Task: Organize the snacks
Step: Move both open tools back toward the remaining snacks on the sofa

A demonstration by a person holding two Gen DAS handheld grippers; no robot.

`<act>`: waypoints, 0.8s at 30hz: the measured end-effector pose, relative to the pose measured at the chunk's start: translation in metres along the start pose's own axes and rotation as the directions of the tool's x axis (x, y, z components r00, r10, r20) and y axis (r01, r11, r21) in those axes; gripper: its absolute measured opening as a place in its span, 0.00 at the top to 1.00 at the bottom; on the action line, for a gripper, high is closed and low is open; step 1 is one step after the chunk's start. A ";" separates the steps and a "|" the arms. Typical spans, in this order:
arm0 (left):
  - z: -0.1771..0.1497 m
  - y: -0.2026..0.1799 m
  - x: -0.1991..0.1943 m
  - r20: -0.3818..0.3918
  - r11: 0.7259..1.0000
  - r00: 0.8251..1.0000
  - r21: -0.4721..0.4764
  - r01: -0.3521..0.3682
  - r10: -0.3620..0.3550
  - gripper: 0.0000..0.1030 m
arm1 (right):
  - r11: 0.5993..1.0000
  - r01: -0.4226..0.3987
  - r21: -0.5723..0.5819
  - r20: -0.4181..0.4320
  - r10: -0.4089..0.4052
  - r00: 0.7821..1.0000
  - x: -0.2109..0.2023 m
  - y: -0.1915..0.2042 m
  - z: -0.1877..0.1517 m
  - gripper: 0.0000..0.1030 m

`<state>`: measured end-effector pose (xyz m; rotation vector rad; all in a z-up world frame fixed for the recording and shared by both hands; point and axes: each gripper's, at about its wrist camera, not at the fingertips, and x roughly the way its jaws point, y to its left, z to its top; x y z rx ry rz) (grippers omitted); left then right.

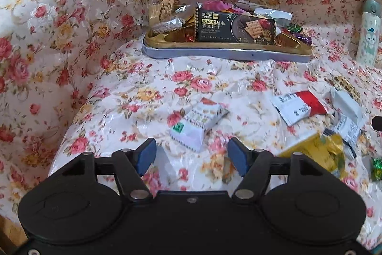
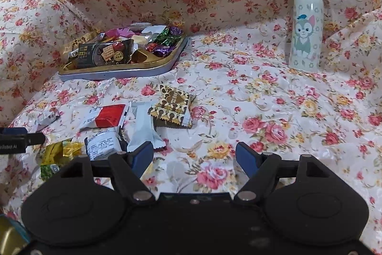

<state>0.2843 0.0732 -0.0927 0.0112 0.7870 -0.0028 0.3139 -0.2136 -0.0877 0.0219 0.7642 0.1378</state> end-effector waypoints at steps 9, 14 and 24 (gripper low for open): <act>0.011 -0.002 0.015 0.019 1.000 1.000 0.024 0.018 -0.018 0.30 | 1.000 -0.021 0.015 0.026 0.021 0.999 0.019 0.004 0.004 0.23; 0.014 -0.004 0.019 0.034 0.999 0.999 0.027 0.026 -0.027 0.32 | 0.999 -0.042 0.031 0.054 0.040 0.998 0.025 0.006 0.011 0.23; 0.018 -0.022 0.028 0.060 0.996 0.995 0.053 0.076 -0.079 0.35 | 0.996 -0.081 0.042 0.114 0.075 0.991 0.050 0.007 0.023 0.27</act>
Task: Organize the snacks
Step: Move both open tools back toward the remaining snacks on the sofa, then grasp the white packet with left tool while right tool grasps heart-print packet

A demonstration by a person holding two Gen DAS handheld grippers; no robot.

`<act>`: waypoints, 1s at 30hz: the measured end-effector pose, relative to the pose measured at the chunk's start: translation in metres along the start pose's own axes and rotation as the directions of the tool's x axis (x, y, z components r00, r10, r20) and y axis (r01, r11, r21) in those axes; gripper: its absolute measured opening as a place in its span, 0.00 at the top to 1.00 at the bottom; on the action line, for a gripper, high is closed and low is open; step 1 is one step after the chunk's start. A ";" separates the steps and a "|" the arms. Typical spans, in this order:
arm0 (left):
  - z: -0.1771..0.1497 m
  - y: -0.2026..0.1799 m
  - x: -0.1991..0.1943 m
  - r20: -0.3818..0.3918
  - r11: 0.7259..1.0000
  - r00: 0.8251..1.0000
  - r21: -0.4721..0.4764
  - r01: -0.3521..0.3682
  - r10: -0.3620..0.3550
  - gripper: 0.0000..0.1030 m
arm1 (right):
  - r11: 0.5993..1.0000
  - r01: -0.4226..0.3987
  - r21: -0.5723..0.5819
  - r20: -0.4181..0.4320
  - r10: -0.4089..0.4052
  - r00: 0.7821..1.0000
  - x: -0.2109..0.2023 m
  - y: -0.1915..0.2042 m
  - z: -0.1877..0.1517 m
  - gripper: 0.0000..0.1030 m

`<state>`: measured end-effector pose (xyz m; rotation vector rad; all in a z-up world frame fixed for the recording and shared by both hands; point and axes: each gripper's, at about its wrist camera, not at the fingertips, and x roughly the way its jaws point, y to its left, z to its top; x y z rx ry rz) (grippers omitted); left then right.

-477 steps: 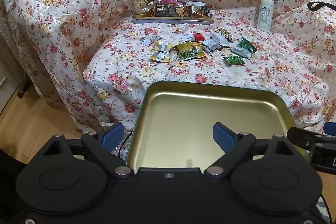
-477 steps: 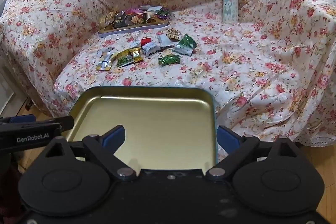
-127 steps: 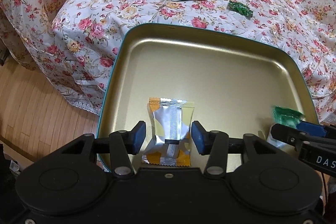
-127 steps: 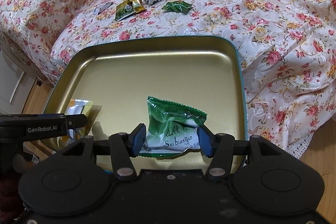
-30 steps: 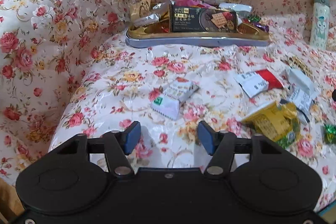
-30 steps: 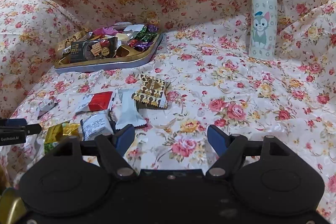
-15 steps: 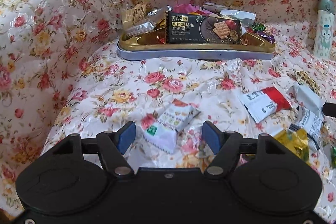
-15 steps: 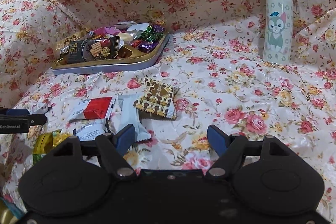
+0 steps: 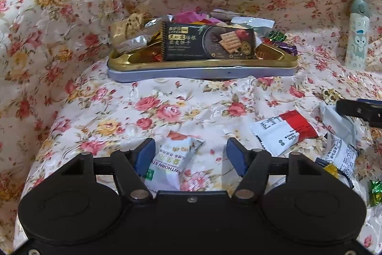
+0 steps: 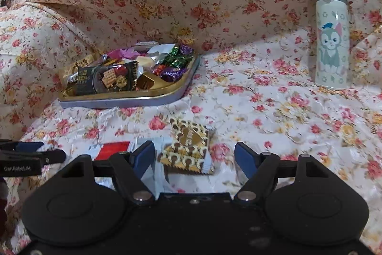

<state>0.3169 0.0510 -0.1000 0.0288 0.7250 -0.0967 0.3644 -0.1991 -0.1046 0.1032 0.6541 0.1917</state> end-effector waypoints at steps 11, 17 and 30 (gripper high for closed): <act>-0.004 -0.002 -0.001 0.024 1.000 0.999 0.012 0.025 -0.026 0.35 | 0.995 -0.104 0.006 -0.001 0.104 0.995 0.017 -0.005 0.003 0.45; -0.001 -0.008 -0.002 0.014 0.997 0.997 0.023 0.074 -0.074 0.35 | 0.990 -0.124 0.071 0.028 0.123 0.992 0.014 -0.015 0.001 0.54; 0.011 -0.003 -0.009 -0.014 0.999 0.999 -0.019 0.051 -0.051 0.35 | 0.981 -0.045 0.188 0.074 0.032 0.997 0.009 -0.032 -0.003 0.56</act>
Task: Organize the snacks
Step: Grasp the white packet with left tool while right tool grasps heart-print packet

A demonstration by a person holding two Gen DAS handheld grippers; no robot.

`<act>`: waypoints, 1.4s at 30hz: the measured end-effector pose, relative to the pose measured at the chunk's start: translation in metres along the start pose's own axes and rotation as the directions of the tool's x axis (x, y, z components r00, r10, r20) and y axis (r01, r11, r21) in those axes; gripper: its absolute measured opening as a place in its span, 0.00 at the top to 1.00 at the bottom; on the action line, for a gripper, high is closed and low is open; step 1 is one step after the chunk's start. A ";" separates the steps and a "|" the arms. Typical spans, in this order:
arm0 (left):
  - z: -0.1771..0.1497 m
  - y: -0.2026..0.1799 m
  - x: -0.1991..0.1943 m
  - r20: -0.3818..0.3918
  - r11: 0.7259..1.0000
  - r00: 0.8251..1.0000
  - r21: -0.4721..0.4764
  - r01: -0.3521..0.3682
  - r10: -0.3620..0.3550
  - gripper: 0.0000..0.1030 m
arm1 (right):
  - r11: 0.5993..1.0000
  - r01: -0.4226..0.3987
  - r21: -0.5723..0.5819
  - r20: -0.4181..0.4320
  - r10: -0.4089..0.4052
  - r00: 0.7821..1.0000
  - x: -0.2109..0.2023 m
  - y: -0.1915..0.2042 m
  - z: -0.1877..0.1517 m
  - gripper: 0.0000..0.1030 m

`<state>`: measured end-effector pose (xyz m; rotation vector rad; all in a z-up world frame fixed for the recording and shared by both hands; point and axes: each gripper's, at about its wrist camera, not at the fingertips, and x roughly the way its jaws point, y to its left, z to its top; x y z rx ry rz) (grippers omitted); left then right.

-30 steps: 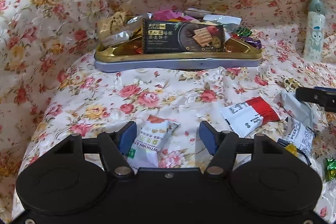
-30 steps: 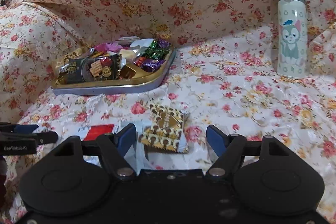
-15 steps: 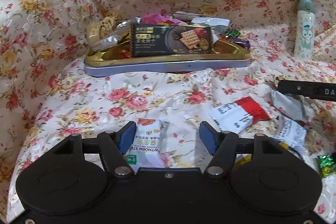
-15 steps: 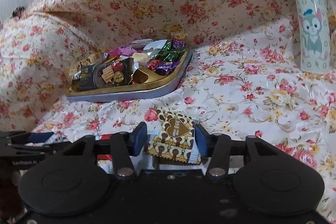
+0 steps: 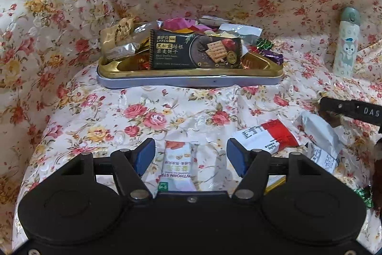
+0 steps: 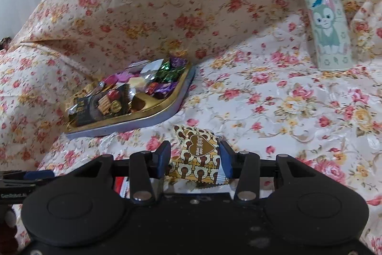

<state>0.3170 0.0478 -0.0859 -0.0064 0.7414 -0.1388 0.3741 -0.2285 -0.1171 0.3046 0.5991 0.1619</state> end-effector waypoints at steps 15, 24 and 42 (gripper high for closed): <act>-0.003 -0.004 0.008 -0.044 1.000 0.999 -0.007 -0.012 0.012 0.40 | 0.992 0.125 0.001 -0.005 -0.125 0.992 0.003 0.001 0.000 0.54; -0.002 0.006 0.001 -0.062 0.997 0.998 -0.082 -0.004 -0.001 0.52 | 0.985 0.162 -0.058 -0.020 -0.163 0.986 0.010 0.010 0.001 0.53; -0.001 -0.004 0.001 -0.073 0.998 0.997 -0.058 -0.025 0.021 0.71 | 0.983 0.167 -0.081 -0.023 -0.169 0.985 0.012 0.012 0.001 0.55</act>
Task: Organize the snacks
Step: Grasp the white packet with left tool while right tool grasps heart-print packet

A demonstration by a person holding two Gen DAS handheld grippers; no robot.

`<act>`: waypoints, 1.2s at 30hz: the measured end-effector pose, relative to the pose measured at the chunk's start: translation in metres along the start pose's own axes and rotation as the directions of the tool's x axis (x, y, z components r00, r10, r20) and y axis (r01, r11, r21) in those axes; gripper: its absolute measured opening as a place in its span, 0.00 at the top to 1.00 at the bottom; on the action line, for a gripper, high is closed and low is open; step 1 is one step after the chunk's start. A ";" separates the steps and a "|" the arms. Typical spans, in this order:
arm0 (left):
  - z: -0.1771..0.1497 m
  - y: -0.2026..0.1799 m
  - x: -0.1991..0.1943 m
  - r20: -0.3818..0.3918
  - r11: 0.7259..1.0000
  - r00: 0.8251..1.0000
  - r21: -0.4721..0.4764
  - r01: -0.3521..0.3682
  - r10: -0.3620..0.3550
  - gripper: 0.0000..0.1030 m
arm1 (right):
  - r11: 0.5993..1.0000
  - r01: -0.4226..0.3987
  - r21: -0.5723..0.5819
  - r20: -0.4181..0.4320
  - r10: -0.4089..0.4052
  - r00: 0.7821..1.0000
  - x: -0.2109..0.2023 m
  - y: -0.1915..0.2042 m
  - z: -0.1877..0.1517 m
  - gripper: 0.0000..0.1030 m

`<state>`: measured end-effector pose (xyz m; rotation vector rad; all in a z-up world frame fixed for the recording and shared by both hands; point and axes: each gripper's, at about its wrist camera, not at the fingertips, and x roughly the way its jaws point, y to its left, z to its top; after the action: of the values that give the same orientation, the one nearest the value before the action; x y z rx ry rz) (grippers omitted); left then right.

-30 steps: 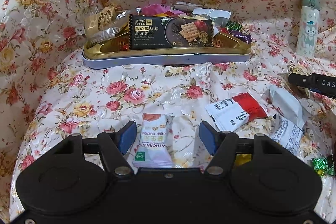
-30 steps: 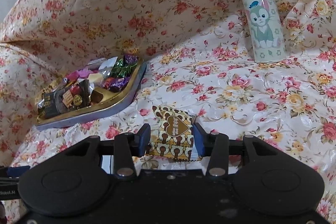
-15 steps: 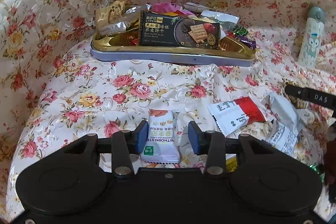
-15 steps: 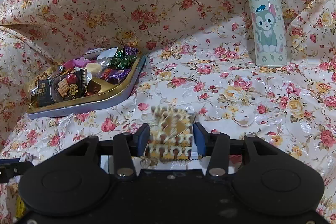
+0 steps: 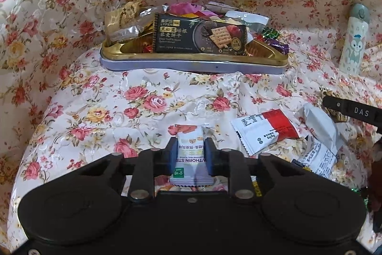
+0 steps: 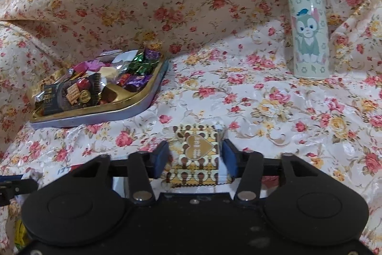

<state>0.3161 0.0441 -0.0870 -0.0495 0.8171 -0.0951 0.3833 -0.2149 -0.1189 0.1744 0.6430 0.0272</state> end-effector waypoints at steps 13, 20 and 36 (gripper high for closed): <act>-0.002 -0.004 -0.041 0.008 0.998 0.999 -0.042 0.051 -0.051 0.72 | 0.998 0.024 -0.054 -0.016 -0.025 1.000 0.000 0.002 0.003 0.65; -0.007 -0.017 -0.073 0.011 0.997 0.997 -0.009 0.077 -0.077 0.72 | 1.000 0.016 -0.016 -0.050 -0.017 0.999 -0.019 -0.009 0.015 0.66; -0.038 -0.054 -0.140 -0.081 0.994 0.991 0.029 0.106 -0.103 0.72 | 0.998 -0.068 0.006 -0.049 0.068 0.996 -0.113 -0.011 0.007 0.66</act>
<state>0.1900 0.0047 -0.0070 -0.0570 0.8918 -0.2107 0.2961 -0.2359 -0.0482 0.2001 0.6866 0.0956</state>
